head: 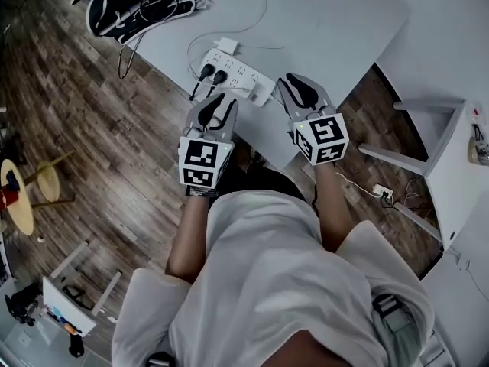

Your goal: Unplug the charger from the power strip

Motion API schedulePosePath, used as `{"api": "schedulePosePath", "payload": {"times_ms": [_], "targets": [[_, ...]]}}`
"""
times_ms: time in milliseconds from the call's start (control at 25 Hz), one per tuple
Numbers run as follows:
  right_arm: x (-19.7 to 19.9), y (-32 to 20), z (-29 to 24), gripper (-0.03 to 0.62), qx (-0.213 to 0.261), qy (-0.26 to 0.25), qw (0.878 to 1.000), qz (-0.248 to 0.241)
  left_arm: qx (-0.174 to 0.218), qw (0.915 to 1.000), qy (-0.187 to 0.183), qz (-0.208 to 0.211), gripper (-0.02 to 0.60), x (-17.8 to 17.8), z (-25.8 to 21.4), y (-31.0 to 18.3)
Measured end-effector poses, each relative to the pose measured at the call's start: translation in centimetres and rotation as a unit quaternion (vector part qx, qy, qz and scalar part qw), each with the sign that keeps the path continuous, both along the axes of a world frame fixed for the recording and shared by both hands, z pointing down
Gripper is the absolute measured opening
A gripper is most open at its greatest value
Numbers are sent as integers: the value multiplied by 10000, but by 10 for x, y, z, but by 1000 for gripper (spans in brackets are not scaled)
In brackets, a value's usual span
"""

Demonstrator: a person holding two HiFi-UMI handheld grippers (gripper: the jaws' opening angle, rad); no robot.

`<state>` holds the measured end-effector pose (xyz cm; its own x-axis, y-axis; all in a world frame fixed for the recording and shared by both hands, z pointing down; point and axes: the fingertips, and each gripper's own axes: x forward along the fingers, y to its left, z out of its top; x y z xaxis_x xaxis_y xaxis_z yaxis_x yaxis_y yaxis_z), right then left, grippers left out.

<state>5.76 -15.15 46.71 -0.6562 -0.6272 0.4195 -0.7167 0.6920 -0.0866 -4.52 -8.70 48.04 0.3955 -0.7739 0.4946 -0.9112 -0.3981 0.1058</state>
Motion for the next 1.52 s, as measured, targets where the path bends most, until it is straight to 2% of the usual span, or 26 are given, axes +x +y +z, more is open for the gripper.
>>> {"api": "schedulePosePath", "payload": {"times_ms": [120, 640, 800, 1000, 1320, 1400, 1520], "targets": [[-1, -2, 22, 81, -207, 81, 9998, -21, -182, 9998, -39, 95, 140, 6, 18, -6], [-12, 0, 120, 83, -1102, 561, 9922, -181, -783, 9962, -47, 367, 221, 32, 80, -31], [-10, 1, 140, 83, -1282, 695, 9892, -159, -782, 9967, -12, 238, 221, 35, 90, -43], [-7, -2, 150, 84, -1122, 948, 9890, -165, -685, 9976, 31, 52, 218, 34, 98, -54], [-6, -3, 153, 84, -1225, 634, 9904, -66, -721, 9973, -88, 107, 158, 43, 110, -58], [-5, -4, 152, 86, -1229, 603, 9906, -67, -722, 9974, -20, 88, 156, 44, 109, -58], [-3, -4, 152, 86, -1227, 528, 9910, -27, -794, 9963, 340, -13, 158, 44, 108, -58]]}}
